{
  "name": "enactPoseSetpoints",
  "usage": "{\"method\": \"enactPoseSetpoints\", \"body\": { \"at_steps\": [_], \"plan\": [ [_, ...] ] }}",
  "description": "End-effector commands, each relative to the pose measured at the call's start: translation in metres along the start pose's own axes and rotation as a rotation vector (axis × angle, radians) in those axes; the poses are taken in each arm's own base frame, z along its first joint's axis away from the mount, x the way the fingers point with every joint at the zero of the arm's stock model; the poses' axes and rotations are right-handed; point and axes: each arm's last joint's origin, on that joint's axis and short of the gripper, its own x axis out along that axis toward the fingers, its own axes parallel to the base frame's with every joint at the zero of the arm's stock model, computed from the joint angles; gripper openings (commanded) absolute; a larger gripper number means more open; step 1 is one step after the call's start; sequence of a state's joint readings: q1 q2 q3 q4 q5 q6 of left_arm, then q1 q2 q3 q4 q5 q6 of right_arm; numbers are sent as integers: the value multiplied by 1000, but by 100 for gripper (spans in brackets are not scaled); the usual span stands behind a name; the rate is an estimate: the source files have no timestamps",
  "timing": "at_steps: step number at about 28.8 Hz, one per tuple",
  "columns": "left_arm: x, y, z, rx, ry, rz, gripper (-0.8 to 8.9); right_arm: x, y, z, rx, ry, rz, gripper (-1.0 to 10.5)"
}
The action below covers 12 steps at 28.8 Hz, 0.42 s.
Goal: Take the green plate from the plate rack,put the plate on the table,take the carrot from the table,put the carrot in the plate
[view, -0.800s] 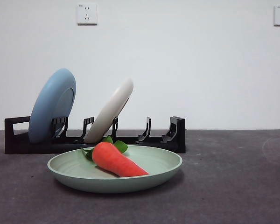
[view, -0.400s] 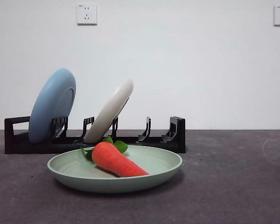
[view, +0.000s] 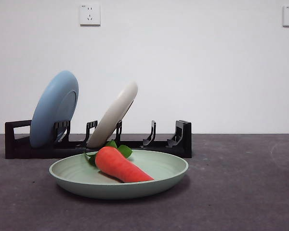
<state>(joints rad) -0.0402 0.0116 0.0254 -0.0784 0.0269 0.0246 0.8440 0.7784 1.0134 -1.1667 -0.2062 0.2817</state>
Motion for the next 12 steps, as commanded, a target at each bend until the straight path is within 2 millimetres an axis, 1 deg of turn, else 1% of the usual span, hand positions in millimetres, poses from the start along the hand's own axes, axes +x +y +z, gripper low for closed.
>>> {"method": "enactPoseSetpoints", "body": {
  "at_steps": [1,7,9,12],
  "plan": [
    [0,0,-6,-30,39,0,-1,0,0,0,7,-5,0,2],
    [0,0,-16,-110,137,0,-1,0,0,0,7,-5,0,2],
    [0,0,-15,-150,127,3,-1,0,0,0,7,-5,0,2],
    [0,0,-16,-149,129,7,-1,0,0,0,7,-5,0,2]
  ]
}}
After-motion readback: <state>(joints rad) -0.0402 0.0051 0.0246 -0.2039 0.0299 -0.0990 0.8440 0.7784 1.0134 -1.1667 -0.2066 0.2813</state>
